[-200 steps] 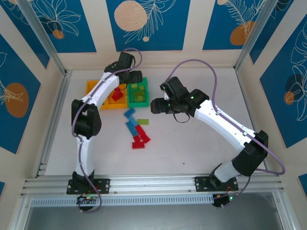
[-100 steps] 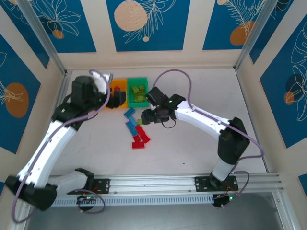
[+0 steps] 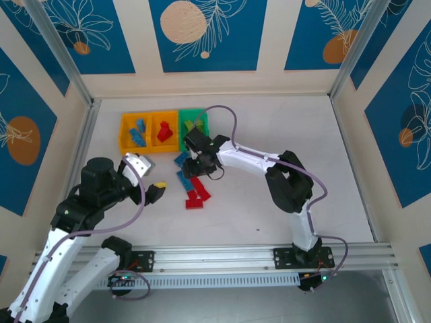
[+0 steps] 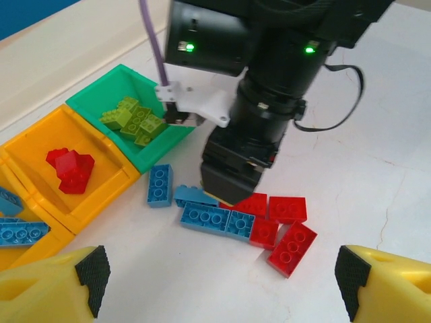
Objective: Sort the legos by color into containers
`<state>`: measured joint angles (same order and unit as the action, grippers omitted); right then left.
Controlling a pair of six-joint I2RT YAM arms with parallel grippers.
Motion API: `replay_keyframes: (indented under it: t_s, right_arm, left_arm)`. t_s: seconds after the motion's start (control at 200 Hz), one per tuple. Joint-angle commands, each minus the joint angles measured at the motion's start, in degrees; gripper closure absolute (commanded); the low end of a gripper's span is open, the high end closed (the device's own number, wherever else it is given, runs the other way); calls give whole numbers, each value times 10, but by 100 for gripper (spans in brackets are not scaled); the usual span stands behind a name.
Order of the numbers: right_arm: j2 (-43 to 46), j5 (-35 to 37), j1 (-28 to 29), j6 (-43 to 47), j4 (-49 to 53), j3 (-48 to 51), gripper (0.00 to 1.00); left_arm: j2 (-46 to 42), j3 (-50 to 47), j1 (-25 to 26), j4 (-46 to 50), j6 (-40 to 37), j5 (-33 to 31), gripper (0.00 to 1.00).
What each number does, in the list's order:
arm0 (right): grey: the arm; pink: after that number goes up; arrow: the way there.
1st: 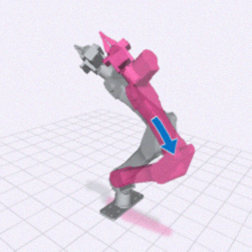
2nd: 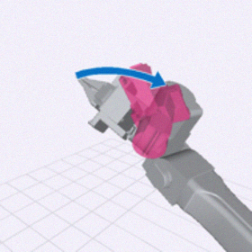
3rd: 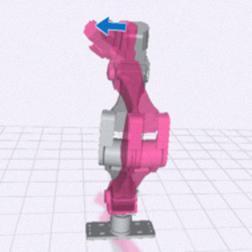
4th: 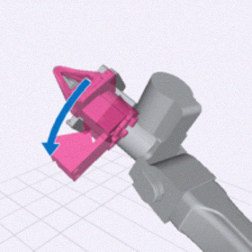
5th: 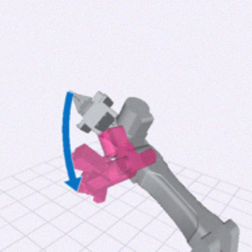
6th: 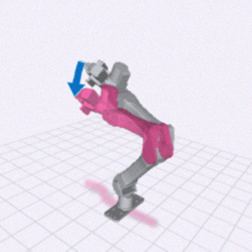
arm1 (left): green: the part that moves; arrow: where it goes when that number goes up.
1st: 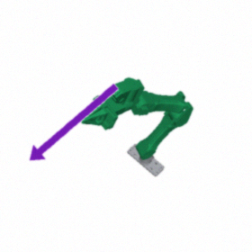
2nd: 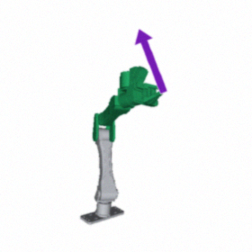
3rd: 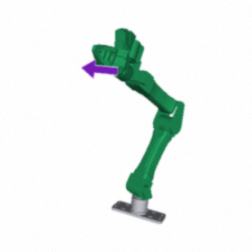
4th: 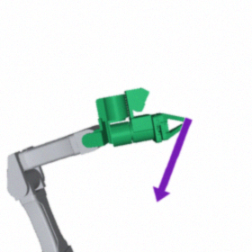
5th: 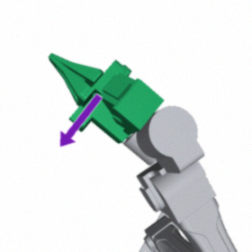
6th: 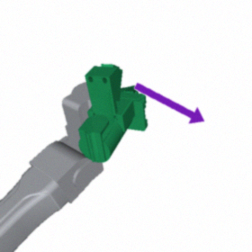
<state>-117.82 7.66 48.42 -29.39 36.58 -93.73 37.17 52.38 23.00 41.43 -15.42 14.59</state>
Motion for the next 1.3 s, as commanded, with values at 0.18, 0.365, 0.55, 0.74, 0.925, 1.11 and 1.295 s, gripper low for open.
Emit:
replay_keyframes:
  t_s: [0.18,0.365,0.55,0.74,0.925,1.11,1.295]
  right_arm:
    - [-97,-5,1,43,15,-111,54]
    - [-129,9,-6,40,40,-145,61]
    - [-159,15,-10,52,64,-180,63]
    - [-174,17,-11,63,77,-204,61]
    - [-189,-14,-14,79,99,-237,60]
    - [-136,-7,-14,69,96,-242,87]
    - [-19,-8,-15,38,5,-178,87]
  left_arm:
    - [15,-20,3,-47,14,33,11]
    - [14,-26,3,-70,37,48,10]
    - [15,-31,3,-77,43,50,11]
    - [16,-33,3,-81,47,51,11]
    - [18,-37,3,-83,49,46,11]
    - [19,-33,3,-85,63,32,11]
    - [20,-11,3,-98,155,-38,11]
